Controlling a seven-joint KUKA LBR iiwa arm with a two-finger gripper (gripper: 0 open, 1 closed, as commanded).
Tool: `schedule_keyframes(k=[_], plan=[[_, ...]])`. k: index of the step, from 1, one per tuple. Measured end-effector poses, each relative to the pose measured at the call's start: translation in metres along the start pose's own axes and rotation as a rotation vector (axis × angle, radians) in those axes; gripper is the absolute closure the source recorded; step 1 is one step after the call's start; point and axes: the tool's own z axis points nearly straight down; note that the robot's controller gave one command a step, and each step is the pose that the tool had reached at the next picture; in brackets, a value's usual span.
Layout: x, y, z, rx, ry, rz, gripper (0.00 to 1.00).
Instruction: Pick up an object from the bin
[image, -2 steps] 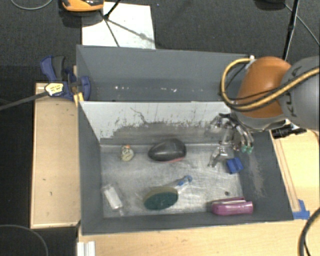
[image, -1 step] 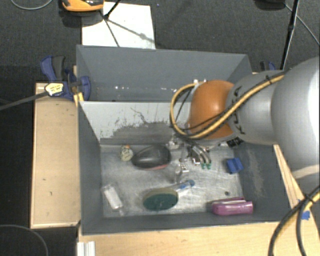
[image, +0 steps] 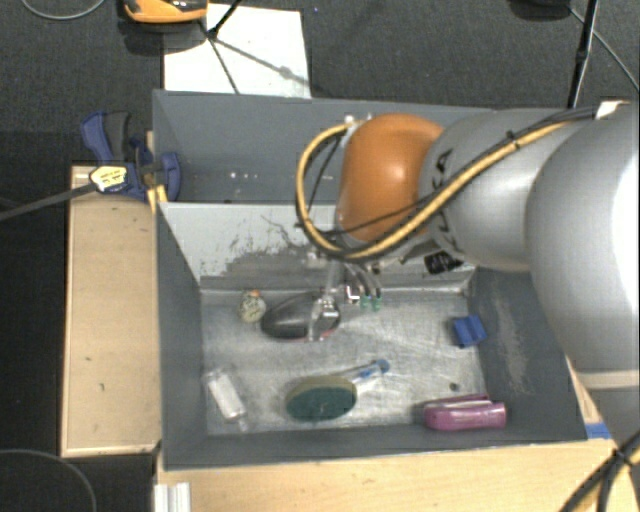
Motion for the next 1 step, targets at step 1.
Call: schedule_keyframes(k=[1], plan=[[-0.0028,0.0049,0.0709,0.003,0.002,-0.11,0.0]])
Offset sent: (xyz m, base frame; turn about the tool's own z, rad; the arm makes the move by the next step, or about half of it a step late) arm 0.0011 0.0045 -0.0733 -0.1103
